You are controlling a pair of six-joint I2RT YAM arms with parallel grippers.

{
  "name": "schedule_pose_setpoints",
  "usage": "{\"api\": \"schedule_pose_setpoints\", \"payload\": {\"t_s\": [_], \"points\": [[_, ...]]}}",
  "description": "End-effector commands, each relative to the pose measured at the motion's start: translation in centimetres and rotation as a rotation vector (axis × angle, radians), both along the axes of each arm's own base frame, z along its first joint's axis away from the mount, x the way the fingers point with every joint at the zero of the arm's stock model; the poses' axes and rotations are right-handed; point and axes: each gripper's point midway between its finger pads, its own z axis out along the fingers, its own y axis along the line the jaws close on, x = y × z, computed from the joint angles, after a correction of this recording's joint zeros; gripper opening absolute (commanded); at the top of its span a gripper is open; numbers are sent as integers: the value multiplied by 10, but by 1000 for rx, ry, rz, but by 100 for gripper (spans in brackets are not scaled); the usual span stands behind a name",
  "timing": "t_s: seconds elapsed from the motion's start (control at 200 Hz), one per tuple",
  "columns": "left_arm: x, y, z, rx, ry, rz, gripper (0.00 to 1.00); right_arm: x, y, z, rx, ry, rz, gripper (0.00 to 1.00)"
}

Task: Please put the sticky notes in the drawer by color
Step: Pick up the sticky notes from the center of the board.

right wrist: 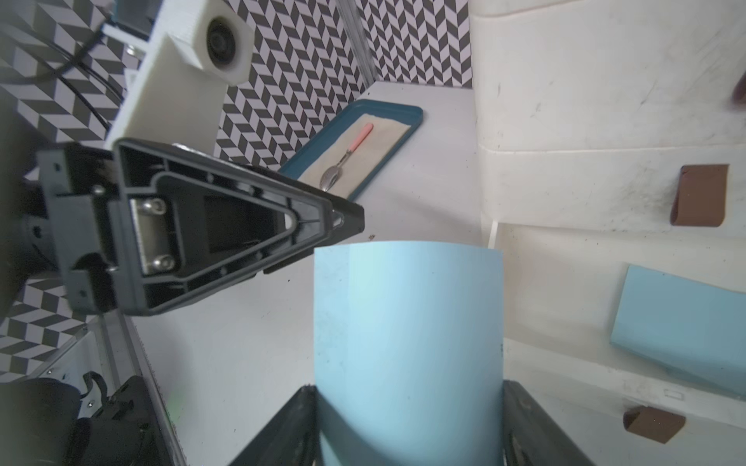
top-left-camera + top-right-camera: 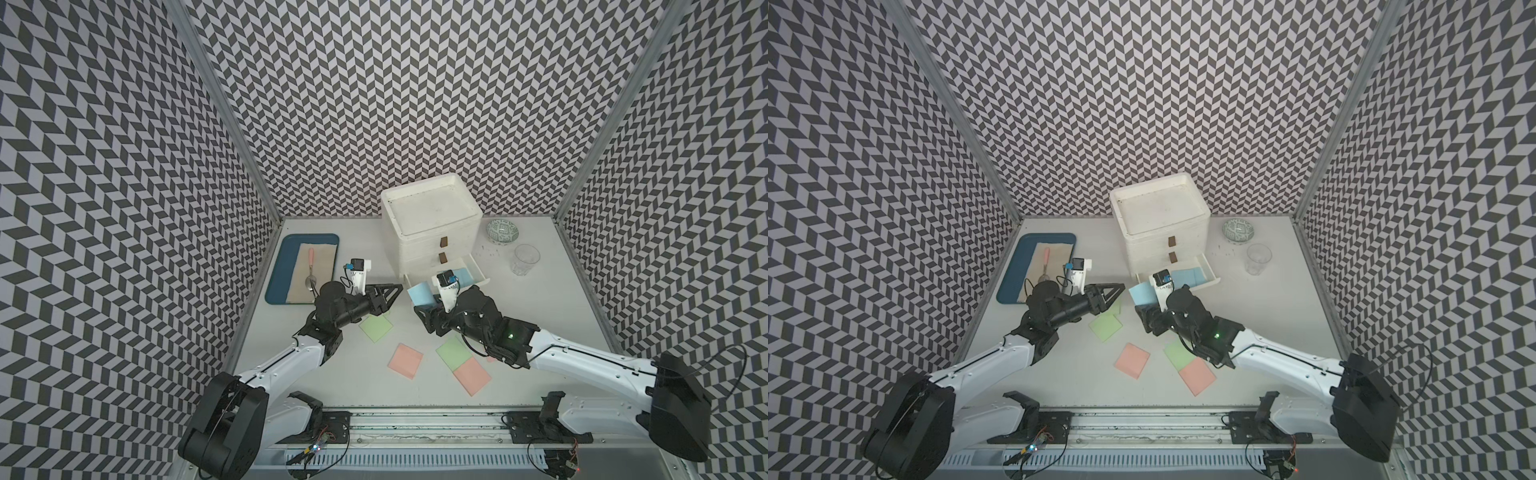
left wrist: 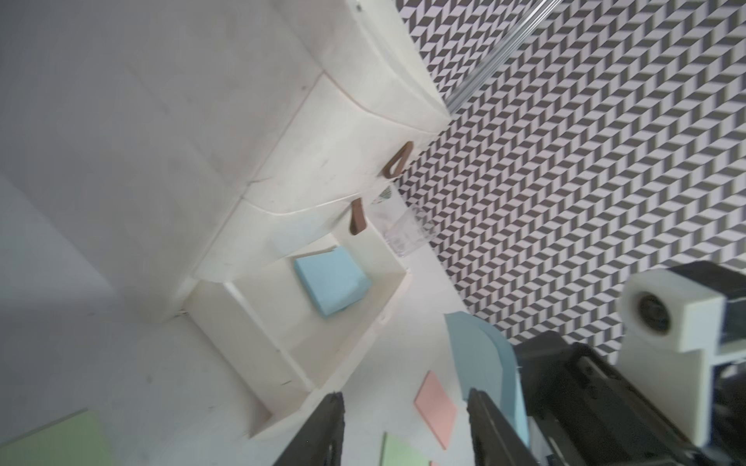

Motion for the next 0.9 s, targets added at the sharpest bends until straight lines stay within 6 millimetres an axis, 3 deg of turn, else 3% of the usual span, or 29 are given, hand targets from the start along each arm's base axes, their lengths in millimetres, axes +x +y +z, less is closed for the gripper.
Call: {"api": "schedule_pose_setpoints", "payload": {"t_s": [0.0,0.215,0.551,0.736,0.836,0.896], "points": [[-14,-17,38,-131,-7,-118,52,5,3,18,62,-59,23,71],[-16,-24,48,-143,3,-135,52,8,2,18,51,-66,32,71],[-13,-56,42,-128,40,-191,46,3,2,24,61,-83,59,72],[-9,-63,38,-127,58,-194,26,13,-17,21,41,-97,-10,72],[-5,-64,38,-125,63,-187,0,18,-29,20,46,-99,-45,75],[-2,-64,35,-119,72,-176,0,20,-36,21,54,-105,-64,79]]}}
